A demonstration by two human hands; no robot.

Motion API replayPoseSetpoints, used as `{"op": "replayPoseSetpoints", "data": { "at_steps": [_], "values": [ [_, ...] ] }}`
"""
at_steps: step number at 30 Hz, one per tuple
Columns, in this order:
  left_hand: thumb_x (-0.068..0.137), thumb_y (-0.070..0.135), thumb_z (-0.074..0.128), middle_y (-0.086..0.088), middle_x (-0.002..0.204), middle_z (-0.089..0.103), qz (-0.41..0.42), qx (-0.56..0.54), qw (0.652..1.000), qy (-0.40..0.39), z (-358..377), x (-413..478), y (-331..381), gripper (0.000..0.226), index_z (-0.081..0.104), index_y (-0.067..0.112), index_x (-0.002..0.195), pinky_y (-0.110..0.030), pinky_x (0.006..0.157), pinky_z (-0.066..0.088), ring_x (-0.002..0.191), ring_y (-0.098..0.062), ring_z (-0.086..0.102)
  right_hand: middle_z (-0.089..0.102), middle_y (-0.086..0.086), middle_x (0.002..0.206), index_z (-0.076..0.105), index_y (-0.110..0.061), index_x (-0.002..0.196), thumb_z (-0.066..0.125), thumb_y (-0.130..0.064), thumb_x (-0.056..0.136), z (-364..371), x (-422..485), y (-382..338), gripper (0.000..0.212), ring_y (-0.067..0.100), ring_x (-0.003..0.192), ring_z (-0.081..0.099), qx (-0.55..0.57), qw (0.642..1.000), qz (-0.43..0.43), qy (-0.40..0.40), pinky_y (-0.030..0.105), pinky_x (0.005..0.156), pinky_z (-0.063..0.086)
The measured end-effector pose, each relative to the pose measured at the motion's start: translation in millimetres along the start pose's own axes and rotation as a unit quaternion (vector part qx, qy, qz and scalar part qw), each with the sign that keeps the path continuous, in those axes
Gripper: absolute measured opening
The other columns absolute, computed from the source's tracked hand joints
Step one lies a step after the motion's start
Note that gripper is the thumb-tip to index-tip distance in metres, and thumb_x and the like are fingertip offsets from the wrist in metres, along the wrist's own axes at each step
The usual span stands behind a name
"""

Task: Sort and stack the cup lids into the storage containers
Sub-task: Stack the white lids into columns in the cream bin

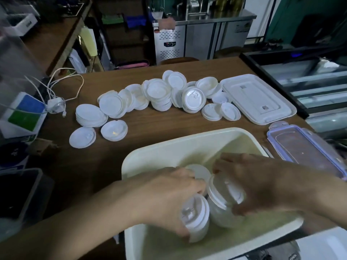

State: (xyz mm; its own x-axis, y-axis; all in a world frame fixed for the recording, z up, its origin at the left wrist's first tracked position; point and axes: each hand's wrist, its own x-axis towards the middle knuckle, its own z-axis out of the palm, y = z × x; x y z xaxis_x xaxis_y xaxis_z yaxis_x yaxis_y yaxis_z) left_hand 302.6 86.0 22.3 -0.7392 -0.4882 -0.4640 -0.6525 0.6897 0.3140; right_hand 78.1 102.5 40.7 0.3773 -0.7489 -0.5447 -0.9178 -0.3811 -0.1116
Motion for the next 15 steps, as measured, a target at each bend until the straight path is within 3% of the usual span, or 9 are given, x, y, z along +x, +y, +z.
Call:
{"op": "replayPoseSetpoints", "data": {
  "at_steps": [3, 6, 11, 15],
  "values": [
    [0.072, 0.057, 0.084, 0.010, 0.101, 0.045, 0.008, 0.038, 0.999, -0.019, 3, 12, 2, 0.053, 0.056, 0.032, 0.110, -0.034, 0.066, 0.045, 0.089, -0.016, 0.052, 0.041, -0.018, 0.111, 0.043, -0.038, 0.122, 0.081, -0.051, 0.071, 6, 6, -4, 0.065, 0.013, 0.101, 0.054, -0.051, 0.998, 0.002, -0.044, 0.030, 0.085, 0.048],
    [0.073, 0.060, 0.084, 0.012, 0.106, 0.041, 0.008, 0.056, 0.998, -0.031, 7, 15, 3, 0.059, 0.055, 0.033, 0.117, -0.034, 0.064, 0.039, 0.090, -0.019, 0.050, 0.041, -0.017, 0.107, 0.043, -0.038, 0.124, 0.083, -0.054, 0.070, 11, 9, -5, 0.068, 0.015, 0.091, 0.050, -0.067, 0.996, -0.009, -0.051, 0.029, 0.077, 0.040],
    [0.071, 0.062, 0.086, 0.016, 0.111, 0.035, 0.023, 0.048, 0.998, -0.032, 15, 18, 0, 0.067, 0.051, 0.038, 0.123, -0.034, 0.065, 0.038, 0.083, -0.013, 0.037, 0.044, -0.020, 0.111, 0.042, -0.042, 0.126, 0.085, -0.063, 0.067, 14, 7, 0, 0.076, 0.013, 0.098, 0.052, -0.044, 0.998, -0.016, -0.047, 0.028, 0.080, 0.040],
    [0.073, 0.065, 0.082, 0.017, 0.105, 0.032, 0.026, 0.067, 0.997, -0.026, 11, 16, 0, 0.068, 0.048, 0.040, 0.127, -0.029, 0.053, 0.022, 0.074, -0.011, 0.032, 0.042, -0.023, 0.112, 0.041, -0.043, 0.129, 0.085, -0.066, 0.065, 14, 8, 2, 0.081, 0.009, 0.097, 0.047, -0.015, 0.999, -0.026, -0.046, 0.026, 0.083, 0.040]
  ]
}}
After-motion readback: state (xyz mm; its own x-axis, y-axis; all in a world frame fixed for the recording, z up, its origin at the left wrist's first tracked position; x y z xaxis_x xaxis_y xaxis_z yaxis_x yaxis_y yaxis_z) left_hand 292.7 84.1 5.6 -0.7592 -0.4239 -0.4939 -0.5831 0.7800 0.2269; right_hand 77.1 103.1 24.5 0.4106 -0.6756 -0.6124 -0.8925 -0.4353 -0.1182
